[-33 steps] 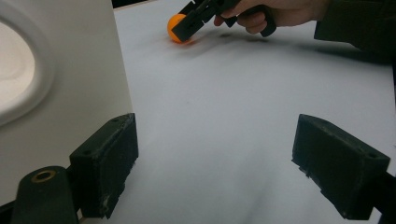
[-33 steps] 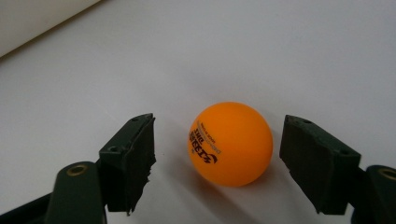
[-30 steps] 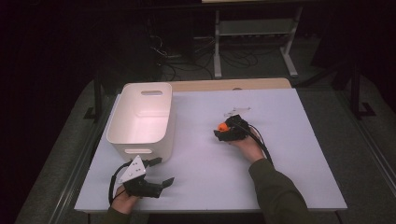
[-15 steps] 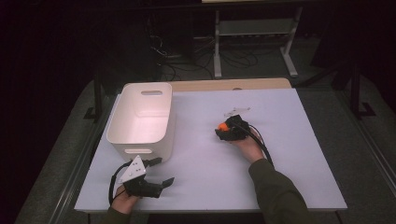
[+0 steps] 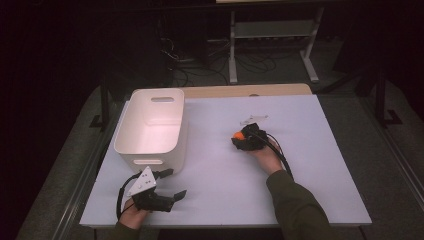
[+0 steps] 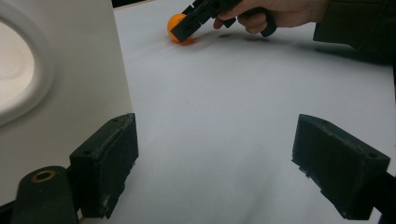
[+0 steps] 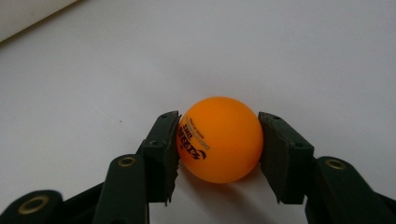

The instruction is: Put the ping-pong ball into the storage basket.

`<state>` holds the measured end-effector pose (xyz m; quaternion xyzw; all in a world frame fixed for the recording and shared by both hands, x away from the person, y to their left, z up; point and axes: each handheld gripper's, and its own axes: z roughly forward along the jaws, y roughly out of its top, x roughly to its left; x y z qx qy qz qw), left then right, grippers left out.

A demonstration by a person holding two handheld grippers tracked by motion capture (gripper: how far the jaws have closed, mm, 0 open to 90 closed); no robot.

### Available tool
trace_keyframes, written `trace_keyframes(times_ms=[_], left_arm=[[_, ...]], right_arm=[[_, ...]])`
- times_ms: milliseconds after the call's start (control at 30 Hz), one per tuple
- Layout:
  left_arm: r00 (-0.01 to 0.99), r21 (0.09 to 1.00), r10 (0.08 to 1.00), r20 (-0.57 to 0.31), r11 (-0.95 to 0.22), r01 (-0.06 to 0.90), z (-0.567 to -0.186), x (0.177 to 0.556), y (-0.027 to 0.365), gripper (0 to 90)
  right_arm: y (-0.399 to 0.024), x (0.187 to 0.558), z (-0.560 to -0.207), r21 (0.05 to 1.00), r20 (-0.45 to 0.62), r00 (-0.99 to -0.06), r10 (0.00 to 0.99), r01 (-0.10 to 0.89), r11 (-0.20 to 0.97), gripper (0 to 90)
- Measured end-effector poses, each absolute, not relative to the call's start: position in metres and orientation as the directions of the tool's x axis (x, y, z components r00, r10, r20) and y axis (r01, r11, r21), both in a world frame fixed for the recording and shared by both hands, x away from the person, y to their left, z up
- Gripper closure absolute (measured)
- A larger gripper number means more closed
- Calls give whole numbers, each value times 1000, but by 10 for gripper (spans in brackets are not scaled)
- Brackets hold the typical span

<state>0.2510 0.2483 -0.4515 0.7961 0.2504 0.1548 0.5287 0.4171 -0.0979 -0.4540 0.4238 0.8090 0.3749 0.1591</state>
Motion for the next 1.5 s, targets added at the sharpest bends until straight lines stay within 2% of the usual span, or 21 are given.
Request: trace_keyframes(times_ms=[733,1500], left_arm=[[827,919,563,-18,-315,235,-451,251,248,142],[829,920,560,-12,-319,229,-452,251,248,141]], right_arm=[[-105,410,-444,747,64,-606,793,556,364,495],[-88,398,-441,750,78,-669,739,528,398,496]])
